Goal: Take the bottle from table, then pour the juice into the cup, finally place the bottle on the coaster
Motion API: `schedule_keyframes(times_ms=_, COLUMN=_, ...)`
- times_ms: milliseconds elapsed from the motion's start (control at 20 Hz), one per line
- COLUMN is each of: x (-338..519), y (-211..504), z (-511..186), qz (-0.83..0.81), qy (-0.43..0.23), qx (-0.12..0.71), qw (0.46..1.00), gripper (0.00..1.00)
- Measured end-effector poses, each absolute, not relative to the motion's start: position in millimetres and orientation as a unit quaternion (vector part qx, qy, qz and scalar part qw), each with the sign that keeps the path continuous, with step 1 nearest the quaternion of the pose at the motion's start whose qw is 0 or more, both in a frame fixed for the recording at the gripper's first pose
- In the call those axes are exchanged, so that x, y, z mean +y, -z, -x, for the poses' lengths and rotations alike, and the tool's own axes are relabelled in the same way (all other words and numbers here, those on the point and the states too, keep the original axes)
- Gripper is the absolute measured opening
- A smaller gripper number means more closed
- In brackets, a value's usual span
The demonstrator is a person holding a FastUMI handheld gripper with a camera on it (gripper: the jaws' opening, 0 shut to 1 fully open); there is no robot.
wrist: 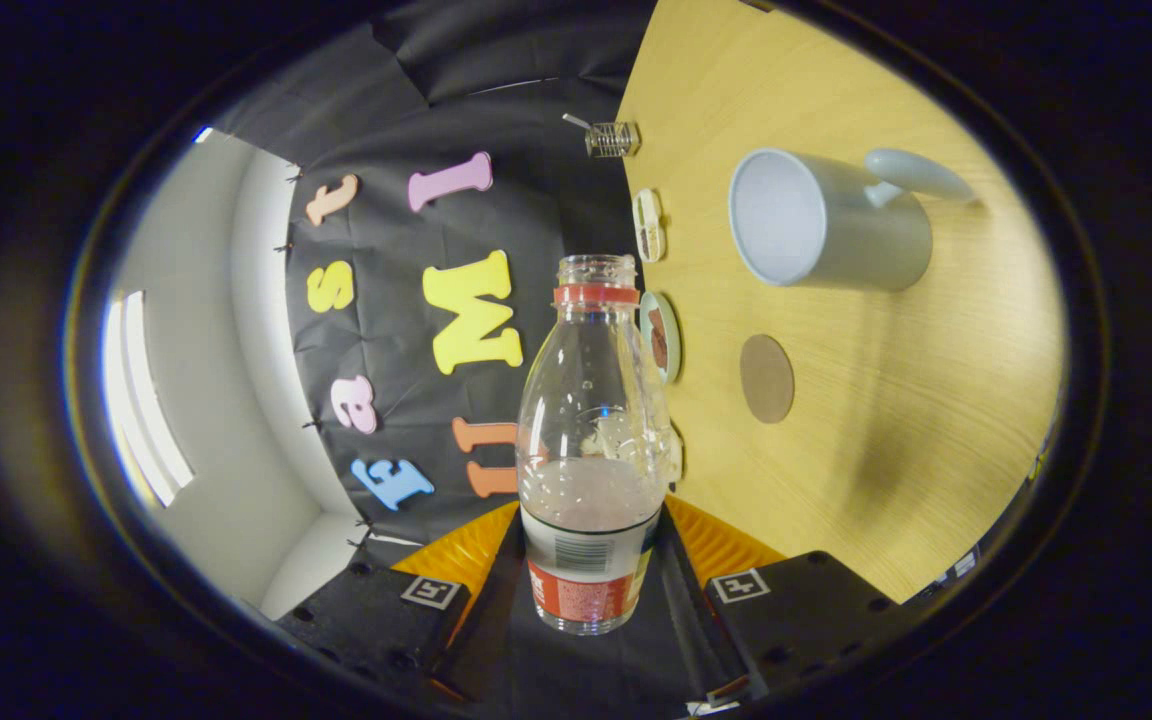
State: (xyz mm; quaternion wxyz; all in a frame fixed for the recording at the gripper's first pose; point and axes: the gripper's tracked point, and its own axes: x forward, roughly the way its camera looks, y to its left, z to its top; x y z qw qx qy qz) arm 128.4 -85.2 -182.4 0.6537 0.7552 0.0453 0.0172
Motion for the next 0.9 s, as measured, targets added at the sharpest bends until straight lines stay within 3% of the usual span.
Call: schedule_keyframes(times_ms=900, x=-93, y=170, z=-127, qz=-0.781, qy=-0.015, qx=0.043, qw=0.622, gripper=0.76)
